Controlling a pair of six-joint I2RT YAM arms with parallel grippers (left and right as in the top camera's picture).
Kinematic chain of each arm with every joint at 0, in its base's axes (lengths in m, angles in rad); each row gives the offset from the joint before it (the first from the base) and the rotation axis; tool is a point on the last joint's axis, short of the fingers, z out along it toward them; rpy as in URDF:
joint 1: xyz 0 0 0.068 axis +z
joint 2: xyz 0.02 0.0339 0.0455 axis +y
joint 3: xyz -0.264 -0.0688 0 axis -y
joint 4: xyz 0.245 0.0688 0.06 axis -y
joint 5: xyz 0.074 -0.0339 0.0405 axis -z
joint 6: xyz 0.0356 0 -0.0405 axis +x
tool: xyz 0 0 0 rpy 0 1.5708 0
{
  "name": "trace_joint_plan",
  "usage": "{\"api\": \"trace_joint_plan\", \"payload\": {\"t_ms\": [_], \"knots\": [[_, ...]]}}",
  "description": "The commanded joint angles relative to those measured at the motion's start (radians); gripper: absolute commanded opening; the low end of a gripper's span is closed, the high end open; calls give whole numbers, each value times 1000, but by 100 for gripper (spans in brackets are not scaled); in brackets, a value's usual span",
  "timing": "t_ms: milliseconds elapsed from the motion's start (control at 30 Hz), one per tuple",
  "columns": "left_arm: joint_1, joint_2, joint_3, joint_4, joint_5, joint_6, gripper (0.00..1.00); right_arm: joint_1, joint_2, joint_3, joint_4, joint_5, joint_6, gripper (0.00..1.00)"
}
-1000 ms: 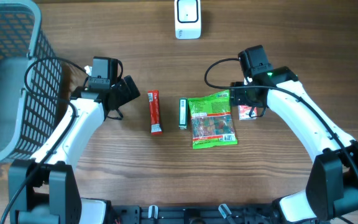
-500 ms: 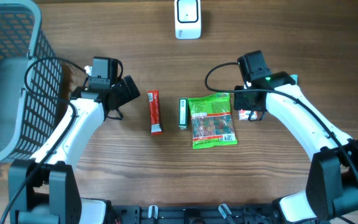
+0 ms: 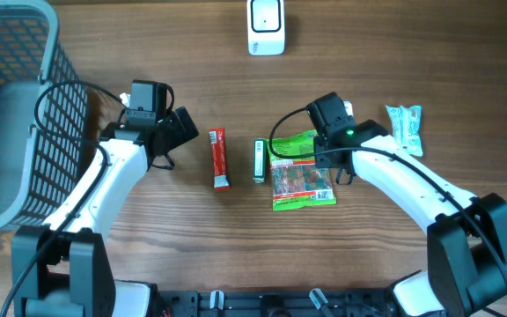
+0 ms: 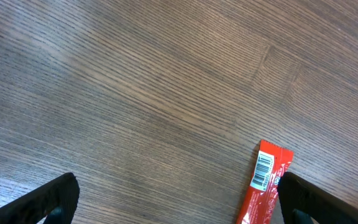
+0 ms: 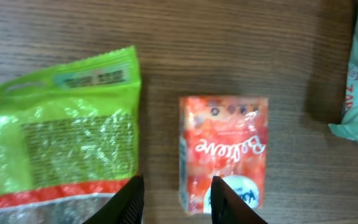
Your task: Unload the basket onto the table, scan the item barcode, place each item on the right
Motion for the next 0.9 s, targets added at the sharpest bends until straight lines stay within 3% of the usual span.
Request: {"api": "trace_joint_plan", "payload": {"t_ms": [0,233,867], "knots": [[3,-9,2,3,9,-13,100,2,-13,-43,57,45,2,36],[3,-9,2,3,9,-14,100,2,-13,-79,108,123,0,36],[3,-9,2,3,9,-14,100,2,-13,-124,164,108,-51,31]]}}
